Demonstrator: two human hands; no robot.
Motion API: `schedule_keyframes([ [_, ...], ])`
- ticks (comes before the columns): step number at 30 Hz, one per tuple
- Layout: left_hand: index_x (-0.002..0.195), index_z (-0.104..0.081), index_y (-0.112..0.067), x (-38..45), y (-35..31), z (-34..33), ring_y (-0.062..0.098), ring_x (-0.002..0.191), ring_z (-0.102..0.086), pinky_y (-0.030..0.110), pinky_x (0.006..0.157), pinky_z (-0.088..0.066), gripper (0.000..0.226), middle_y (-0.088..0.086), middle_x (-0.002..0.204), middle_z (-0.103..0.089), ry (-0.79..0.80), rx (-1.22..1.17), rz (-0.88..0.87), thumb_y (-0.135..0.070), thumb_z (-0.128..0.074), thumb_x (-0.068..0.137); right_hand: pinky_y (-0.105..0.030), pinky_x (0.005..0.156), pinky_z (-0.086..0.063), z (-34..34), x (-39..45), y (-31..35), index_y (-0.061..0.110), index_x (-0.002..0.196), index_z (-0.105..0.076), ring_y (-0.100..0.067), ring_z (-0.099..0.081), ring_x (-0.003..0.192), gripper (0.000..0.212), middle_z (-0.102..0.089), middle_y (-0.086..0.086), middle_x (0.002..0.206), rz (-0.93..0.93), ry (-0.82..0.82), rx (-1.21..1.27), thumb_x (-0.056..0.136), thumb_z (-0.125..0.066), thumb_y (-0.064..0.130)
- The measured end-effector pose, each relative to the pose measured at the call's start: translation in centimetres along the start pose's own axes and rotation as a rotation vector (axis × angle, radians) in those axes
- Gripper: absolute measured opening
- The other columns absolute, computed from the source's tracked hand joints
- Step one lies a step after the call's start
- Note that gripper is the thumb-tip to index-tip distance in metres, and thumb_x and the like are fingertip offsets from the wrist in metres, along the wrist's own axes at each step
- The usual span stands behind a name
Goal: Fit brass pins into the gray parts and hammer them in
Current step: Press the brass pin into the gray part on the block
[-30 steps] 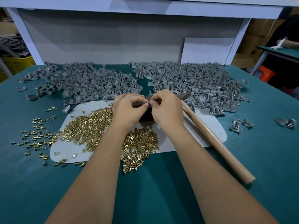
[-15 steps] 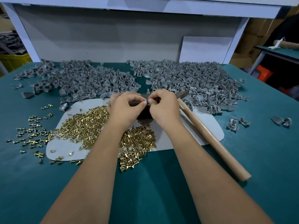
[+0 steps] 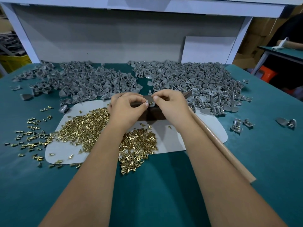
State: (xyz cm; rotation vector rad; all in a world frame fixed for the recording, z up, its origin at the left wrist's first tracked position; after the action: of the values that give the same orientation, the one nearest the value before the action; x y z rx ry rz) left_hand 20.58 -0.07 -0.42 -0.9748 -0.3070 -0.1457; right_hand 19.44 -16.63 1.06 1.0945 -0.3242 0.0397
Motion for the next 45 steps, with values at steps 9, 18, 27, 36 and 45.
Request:
schedule_keyframes([
  [9, 0.067, -0.064, -0.047, 0.2, 0.2, -0.3, 0.02, 0.128, -0.043, 0.05, 0.109, -0.034, 0.023, -0.033, 0.096, -0.06, 0.025, -0.05, 0.01, -0.037, -0.076, 0.083, -0.042, 0.077, -0.051, -0.7, 0.0, 0.8, 0.029, 0.069, -0.064, -0.019, -0.06, 0.084, 0.019, -0.067, 0.004, 0.081, 0.067, -0.066, -0.213, 0.082, -0.068, 0.016],
  [18, 0.069, -0.062, -0.047, -0.2, -0.1, 0.0, 0.017, 0.129, -0.034, 0.051, 0.111, -0.028, 0.02, -0.034, 0.093, -0.058, 0.002, -0.006, 0.014, -0.041, -0.074, 0.083, -0.033, 0.073, -0.05, -0.6, -0.3, 0.6, 0.03, 0.067, -0.062, -0.015, -0.058, 0.083, 0.023, -0.065, 0.006, 0.08, 0.087, -0.135, -0.213, 0.083, -0.068, 0.014],
  [27, 0.071, -0.063, -0.046, -0.1, -0.2, -0.3, 0.019, 0.131, -0.033, 0.052, 0.112, -0.027, 0.022, -0.032, 0.097, -0.059, 0.035, -0.049, -0.004, -0.034, -0.072, 0.087, -0.027, 0.079, -0.049, 0.2, -0.2, -0.2, 0.023, 0.087, -0.074, -0.003, -0.061, 0.084, 0.019, -0.068, 0.014, 0.082, -0.006, -0.076, 0.022, 0.09, -0.057, 0.017],
  [36, 0.069, -0.068, -0.04, 0.0, 0.0, -0.5, 0.016, 0.13, -0.03, 0.052, 0.113, -0.025, 0.02, -0.028, 0.102, -0.062, 0.045, -0.125, 0.037, -0.032, -0.073, 0.086, -0.033, 0.082, -0.052, 0.1, 0.0, -0.5, 0.028, 0.08, -0.072, -0.006, -0.062, 0.086, 0.02, -0.069, 0.014, 0.084, -0.053, -0.07, 0.055, 0.089, -0.057, 0.02],
  [45, 0.069, -0.063, -0.044, 0.0, -0.5, 0.0, 0.017, 0.131, -0.03, 0.051, 0.112, -0.024, 0.021, -0.022, 0.107, -0.062, 0.005, -0.016, -0.017, -0.035, -0.074, 0.084, -0.036, 0.076, -0.051, -0.5, 0.0, 0.9, 0.029, 0.069, -0.065, -0.013, -0.06, 0.081, 0.018, -0.067, 0.007, 0.081, 0.093, -0.067, -0.177, 0.084, -0.067, 0.019],
])
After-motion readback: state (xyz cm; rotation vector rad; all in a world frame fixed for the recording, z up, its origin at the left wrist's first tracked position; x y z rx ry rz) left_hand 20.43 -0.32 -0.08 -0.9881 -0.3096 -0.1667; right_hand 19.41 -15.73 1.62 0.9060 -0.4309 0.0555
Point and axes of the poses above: each hand's wrist, its own x-axis towards the middle knuckle, its own z-axis out of the back of the hand, y = z × x, the point moved 10 cm from there along x, towards the middle knuckle
